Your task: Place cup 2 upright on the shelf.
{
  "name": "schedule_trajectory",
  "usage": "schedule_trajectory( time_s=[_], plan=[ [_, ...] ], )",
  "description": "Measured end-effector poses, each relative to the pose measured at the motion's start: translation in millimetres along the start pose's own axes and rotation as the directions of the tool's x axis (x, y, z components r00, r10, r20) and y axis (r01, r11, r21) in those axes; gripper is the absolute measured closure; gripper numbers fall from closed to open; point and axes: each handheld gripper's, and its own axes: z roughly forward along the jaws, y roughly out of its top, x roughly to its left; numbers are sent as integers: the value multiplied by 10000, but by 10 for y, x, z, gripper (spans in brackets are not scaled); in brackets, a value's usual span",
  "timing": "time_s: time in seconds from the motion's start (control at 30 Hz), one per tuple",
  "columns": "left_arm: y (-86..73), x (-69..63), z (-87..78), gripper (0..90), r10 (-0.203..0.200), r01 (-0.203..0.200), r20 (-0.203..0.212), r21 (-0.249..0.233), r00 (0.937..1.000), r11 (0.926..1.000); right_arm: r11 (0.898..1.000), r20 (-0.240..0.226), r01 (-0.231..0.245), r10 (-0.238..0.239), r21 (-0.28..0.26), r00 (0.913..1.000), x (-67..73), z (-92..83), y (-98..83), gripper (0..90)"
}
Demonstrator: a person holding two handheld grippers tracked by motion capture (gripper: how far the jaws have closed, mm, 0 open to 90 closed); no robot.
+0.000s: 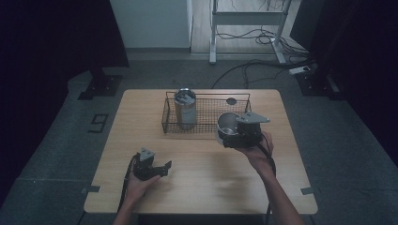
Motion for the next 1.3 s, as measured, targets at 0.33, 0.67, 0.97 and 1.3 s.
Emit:
schedule_trajectory(
  time_s=[0.33, 0.67, 0.97, 1.3],
  plan=[
    [1, -4, -2, 144, 20, -20, 7, -2, 10000, 10000, 9998, 73, -123, 123, 126, 9999, -58, 86, 22, 68],
    [1, -5, -3, 144, 4, -4, -2, -6, 10000, 10000, 9996, 147, -171, 168, 221, 9998, -112, 145, 71, 68],
    [2, 4, -6, 144, -27, 27, 22, -24, 10000, 10000, 9990, 121, -347, 343, 275, 9993, -198, 209, 120, 68],
    [4, 12, -18, 144, -76, 77, 41, -59, 10000, 10000, 9985, 112, -460, 457, 311, 9989, -275, 278, 203, 68]
  ],
)
